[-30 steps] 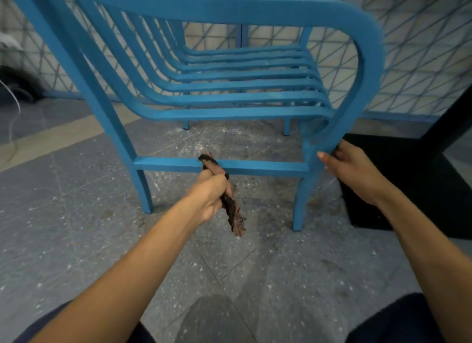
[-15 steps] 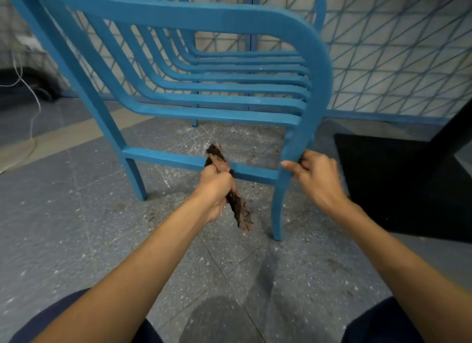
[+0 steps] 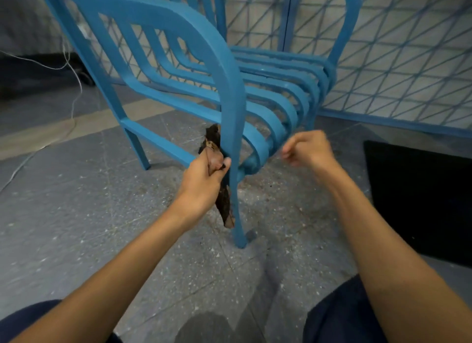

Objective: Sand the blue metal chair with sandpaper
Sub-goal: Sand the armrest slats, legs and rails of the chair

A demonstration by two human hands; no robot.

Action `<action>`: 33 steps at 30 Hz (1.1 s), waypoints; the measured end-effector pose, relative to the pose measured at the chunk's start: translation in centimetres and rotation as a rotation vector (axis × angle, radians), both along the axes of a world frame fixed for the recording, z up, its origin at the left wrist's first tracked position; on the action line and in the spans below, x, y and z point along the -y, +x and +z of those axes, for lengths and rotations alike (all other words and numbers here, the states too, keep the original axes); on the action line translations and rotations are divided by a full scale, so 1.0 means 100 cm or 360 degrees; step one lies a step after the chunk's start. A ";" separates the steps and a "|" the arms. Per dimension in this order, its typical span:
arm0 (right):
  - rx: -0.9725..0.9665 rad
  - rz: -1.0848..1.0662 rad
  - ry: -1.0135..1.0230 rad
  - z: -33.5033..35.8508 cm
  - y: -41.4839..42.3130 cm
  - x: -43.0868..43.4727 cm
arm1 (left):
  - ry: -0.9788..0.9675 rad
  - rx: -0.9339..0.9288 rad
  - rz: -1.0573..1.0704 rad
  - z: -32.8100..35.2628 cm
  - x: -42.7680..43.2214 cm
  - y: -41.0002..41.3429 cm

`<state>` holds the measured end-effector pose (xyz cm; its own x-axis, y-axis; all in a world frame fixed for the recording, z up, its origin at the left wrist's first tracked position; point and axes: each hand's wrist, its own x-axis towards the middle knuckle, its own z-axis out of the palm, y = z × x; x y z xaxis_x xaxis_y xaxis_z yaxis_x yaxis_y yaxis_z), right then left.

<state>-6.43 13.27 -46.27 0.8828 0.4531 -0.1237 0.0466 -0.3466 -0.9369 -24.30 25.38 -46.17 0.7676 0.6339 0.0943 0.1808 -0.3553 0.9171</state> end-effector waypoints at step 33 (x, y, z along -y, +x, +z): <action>-0.0391 0.0522 0.0273 -0.044 -0.153 -0.104 | 0.0603 -0.0656 0.0888 0.016 -0.141 -0.118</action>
<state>-21.77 23.64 -50.71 0.6429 0.7364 -0.2104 -0.1031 -0.1890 -0.9765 -36.07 39.44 -44.55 0.3657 0.9173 0.1578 0.7231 -0.3867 0.5723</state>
